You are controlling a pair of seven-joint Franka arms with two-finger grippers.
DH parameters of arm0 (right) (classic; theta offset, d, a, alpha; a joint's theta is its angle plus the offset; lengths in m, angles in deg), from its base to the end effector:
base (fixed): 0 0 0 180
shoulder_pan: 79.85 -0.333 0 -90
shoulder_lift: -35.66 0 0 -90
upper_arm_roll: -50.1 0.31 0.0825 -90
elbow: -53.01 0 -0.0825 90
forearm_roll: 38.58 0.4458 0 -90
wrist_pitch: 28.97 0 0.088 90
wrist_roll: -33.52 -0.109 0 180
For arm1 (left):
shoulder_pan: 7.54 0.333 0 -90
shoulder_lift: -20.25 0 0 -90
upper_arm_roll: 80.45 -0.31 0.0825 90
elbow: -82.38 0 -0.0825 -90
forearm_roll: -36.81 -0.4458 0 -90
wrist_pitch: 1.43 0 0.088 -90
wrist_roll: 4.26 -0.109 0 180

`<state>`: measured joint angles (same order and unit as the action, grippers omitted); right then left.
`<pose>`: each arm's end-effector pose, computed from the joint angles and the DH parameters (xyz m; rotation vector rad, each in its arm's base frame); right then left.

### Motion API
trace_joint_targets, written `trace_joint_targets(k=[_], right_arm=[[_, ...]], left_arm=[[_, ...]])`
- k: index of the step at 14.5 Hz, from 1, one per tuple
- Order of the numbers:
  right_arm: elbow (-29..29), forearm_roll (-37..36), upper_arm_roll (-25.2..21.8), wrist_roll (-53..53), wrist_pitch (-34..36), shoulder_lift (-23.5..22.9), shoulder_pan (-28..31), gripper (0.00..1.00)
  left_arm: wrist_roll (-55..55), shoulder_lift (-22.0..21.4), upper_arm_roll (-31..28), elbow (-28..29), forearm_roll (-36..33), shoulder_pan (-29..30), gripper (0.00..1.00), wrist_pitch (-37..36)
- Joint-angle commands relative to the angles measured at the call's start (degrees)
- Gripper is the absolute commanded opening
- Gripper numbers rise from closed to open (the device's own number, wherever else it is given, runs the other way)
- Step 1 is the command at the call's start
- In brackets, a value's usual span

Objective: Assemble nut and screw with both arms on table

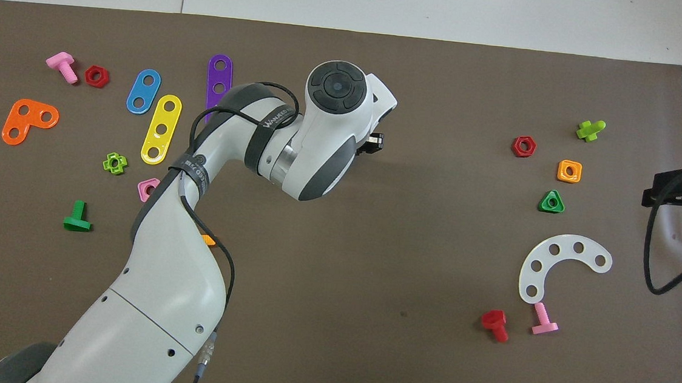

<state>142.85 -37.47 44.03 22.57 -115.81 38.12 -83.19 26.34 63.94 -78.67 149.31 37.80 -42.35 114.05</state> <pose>0.5971 -0.0276 0.6391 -3.0964 0.3697 0.0177 0.6594 -0.4824 0.3195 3.0597 -0.1351 0.0773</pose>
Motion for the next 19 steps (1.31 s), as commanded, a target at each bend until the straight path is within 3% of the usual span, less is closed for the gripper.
trace_joint_targets(k=[1,7,9,13,16,19], right_arm=[[1.4,1.3,-0.2,1.1,-0.2,1.3,0.1,1.00],[1.4,1.3,-0.2,1.1,-0.2,1.3,0.1,1.00],[1.4,1.3,-0.2,1.1,-0.2,1.3,0.1,1.00],[1.4,1.3,-0.2,1.1,-0.2,1.3,0.1,1.00],[1.4,1.3,-0.2,1.0,-0.2,1.3,0.1,1.00],[1.4,1.3,-0.2,1.1,-0.2,1.3,0.1,1.00]], left_arm=[[0.7,1.1,-0.5,-0.9,-1.4,-0.9,0.00,0.5],[0.7,1.1,-0.5,1.0,-1.6,-1.0,0.03,2.6],[0.7,1.1,-0.5,1.4,-1.6,-1.0,0.13,3.3],[0.7,1.1,-0.5,1.4,-1.7,-0.9,0.43,4.6],[0.7,1.1,-0.5,1.4,-1.7,-0.9,0.70,4.5],[0.5,1.1,-0.5,1.4,-1.8,-0.9,0.79,4.4]])
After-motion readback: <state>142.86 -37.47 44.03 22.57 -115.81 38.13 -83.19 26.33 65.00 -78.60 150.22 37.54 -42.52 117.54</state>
